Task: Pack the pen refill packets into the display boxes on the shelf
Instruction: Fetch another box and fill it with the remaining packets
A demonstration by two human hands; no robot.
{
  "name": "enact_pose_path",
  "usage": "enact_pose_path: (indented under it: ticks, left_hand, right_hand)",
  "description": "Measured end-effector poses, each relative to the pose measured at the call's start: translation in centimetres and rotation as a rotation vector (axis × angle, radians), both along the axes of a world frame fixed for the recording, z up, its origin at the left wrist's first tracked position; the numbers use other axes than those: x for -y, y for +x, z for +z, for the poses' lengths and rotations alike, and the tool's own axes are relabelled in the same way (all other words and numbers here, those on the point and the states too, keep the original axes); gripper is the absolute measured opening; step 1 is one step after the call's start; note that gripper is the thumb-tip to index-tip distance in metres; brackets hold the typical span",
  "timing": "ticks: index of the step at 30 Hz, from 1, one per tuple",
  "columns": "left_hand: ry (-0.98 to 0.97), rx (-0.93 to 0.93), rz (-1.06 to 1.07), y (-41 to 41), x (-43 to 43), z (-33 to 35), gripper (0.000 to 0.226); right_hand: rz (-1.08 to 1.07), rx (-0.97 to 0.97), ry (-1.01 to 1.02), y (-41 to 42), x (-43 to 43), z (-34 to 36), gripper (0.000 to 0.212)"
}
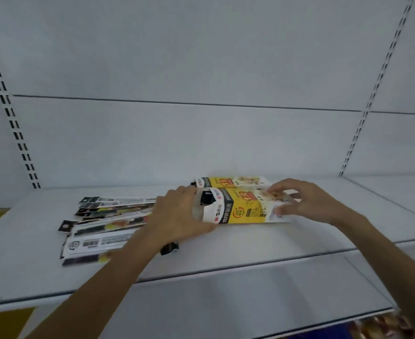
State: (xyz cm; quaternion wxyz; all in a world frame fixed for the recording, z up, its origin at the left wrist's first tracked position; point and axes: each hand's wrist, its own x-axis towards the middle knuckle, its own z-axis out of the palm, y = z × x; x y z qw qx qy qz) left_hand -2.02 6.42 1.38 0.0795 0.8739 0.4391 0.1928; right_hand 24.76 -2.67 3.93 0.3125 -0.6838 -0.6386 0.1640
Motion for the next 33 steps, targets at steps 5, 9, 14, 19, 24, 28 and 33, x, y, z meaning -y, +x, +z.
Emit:
enact_pose_path:
  ticks: [5, 9, 14, 19, 24, 28, 33]
  left_hand:
    - [-0.010, 0.007, 0.081, 2.4, -0.6, -1.4, 0.084]
    - [0.019, 0.086, 0.130, 3.3, -1.3, -1.3, 0.074]
    - [0.074, -0.002, 0.224, 3.6, -2.5, -1.3, 0.065]
    - [0.047, 0.110, 0.180, 1.4, -2.6, -0.6, 0.056]
    - [0.038, 0.289, 0.114, -5.1, -1.1, 0.4, 0.015]
    - [-0.011, 0.145, 0.118, -10.1, -0.7, 0.2, 0.024]
    - [0.008, 0.081, 0.115, -13.7, -1.4, -1.1, 0.028]
  right_hand:
    - [0.082, 0.135, -0.006, 1.7, -1.8, -1.0, 0.063]
    - [0.190, 0.104, -0.070, 1.8, -3.9, -1.8, 0.070]
    - [0.185, 0.220, -0.085, 2.0, -6.5, -2.3, 0.065]
    - [0.098, 0.585, -0.128, 1.4, -7.9, -2.2, 0.062]
    - [0.200, 0.585, 0.125, -3.2, -8.0, -1.6, 0.064]
    - [0.415, 0.292, 0.325, -10.4, -8.1, -1.0, 0.038]
    - [0.447, 0.195, 0.265, -16.3, -8.5, -1.6, 0.022]
